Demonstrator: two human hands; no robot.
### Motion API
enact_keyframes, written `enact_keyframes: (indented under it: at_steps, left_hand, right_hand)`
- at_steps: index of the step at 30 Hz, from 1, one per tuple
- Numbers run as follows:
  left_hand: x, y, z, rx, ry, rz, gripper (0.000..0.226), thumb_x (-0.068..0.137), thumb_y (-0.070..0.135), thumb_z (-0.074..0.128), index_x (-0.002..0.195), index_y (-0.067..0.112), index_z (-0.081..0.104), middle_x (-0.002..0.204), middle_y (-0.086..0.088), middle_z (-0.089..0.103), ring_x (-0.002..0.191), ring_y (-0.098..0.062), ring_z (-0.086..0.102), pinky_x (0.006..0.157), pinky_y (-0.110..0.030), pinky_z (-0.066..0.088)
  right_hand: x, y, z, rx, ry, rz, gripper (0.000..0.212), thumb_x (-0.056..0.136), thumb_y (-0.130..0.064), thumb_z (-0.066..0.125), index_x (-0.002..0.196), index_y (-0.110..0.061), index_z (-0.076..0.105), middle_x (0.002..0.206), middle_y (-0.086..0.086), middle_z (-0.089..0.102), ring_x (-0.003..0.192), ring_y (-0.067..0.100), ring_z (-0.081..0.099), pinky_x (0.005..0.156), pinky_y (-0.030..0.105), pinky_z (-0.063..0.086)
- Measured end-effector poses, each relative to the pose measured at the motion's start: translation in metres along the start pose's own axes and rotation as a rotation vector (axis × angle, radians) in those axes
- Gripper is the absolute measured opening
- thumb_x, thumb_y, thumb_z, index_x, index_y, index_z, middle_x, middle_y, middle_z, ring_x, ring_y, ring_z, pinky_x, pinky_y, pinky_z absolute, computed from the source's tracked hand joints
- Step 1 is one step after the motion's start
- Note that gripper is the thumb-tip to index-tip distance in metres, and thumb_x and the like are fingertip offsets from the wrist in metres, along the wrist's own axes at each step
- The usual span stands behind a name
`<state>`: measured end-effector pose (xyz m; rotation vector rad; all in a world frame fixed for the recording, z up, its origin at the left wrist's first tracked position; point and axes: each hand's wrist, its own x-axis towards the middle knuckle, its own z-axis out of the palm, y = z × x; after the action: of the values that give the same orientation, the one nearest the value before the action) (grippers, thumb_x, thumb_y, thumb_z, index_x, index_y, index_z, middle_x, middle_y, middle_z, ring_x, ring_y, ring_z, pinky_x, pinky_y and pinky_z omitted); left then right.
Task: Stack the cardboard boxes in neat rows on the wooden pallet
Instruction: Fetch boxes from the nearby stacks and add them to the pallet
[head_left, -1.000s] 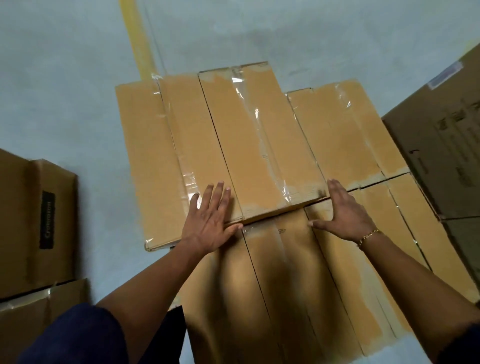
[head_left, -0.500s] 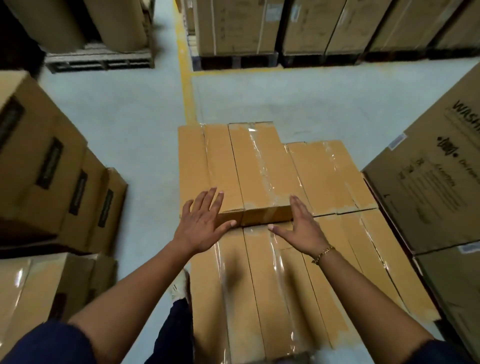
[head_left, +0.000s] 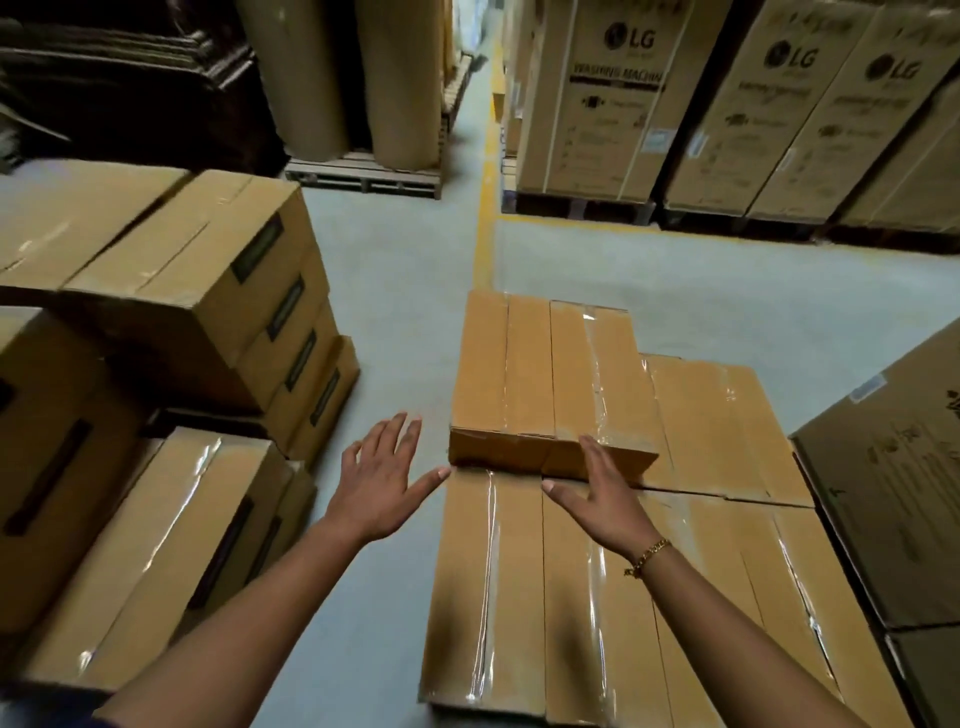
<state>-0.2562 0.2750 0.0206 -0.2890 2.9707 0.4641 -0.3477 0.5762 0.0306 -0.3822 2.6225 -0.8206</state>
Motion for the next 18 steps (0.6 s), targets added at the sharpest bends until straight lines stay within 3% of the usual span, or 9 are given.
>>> enact_keyframes:
  at_steps: [6, 18]
  left_hand:
    - [-0.058, -0.065, -0.02, -0.04, 0.028, -0.109, 0.09, 0.092, 0.081, 0.014, 0.165, 0.03, 0.005, 0.173, 0.003, -0.001, 0.158, -0.019, -0.001, 0.125, -0.047, 0.005]
    - [-0.21, -0.282, -0.046, -0.115, -0.02, -0.298, 0.115, 0.072, 0.094, -0.01, 0.164, 0.028, 0.011, 0.173, 0.001, 0.004, 0.157, -0.022, 0.005, 0.123, -0.049, 0.01]
  right_hand:
    - [-0.009, -0.064, 0.049, 0.064, -0.064, -0.042, 0.089, 0.096, -0.053, 0.06, 0.163, -0.022, 0.01, 0.17, -0.005, 0.009, 0.155, 0.018, 0.015, 0.12, 0.037, 0.023]
    - [-0.056, -0.222, 0.23, 0.173, -0.185, -0.059, 0.089, 0.093, -0.055, 0.062, 0.162, -0.021, 0.019, 0.168, -0.003, 0.018, 0.154, 0.017, 0.019, 0.12, 0.033, 0.021]
